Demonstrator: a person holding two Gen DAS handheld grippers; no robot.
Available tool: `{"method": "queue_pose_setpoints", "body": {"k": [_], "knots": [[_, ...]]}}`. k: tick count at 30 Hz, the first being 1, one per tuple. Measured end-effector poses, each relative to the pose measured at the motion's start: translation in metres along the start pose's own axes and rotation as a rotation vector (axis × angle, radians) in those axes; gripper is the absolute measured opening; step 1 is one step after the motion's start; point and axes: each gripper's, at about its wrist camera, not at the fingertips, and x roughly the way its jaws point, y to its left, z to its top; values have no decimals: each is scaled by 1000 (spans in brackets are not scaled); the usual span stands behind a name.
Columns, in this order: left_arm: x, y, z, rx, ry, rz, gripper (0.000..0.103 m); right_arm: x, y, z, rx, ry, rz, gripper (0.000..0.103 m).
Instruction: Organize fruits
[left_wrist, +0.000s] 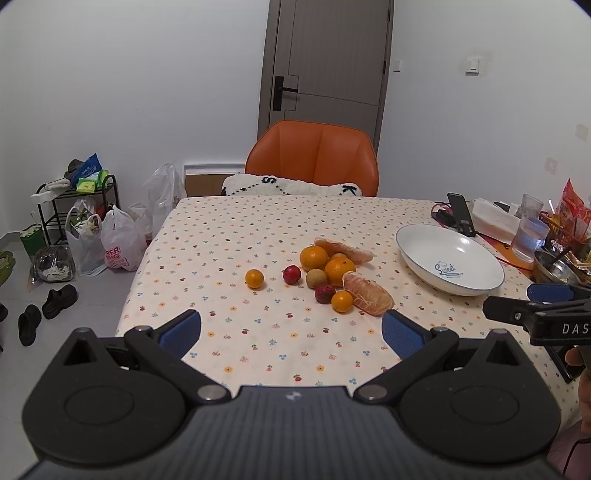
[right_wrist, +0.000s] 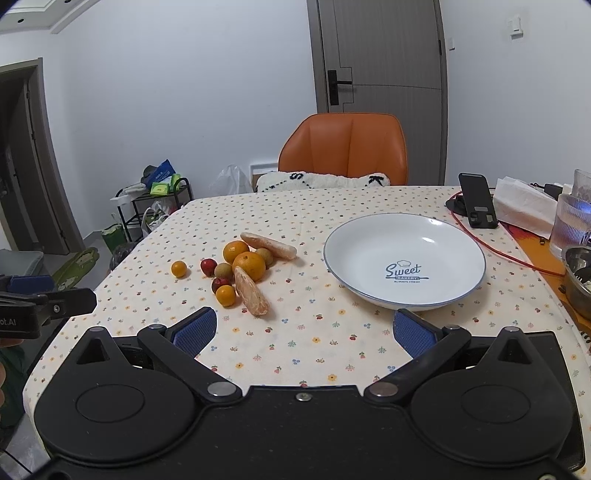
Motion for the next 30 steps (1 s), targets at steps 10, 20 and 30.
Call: {"method": "queue_pose_setpoints", "body": {"k": [10,20,30], "knots": [[15,-1,1,0,1,7,103,17,0,-1,-7,20,11,103],[38,-3,1,0,-3,-10,102,41,-4,-3,-1,53,81,103],[62,-8,3,3,-8,-41,95,68,-1,3,-12,61,164,88]]}}
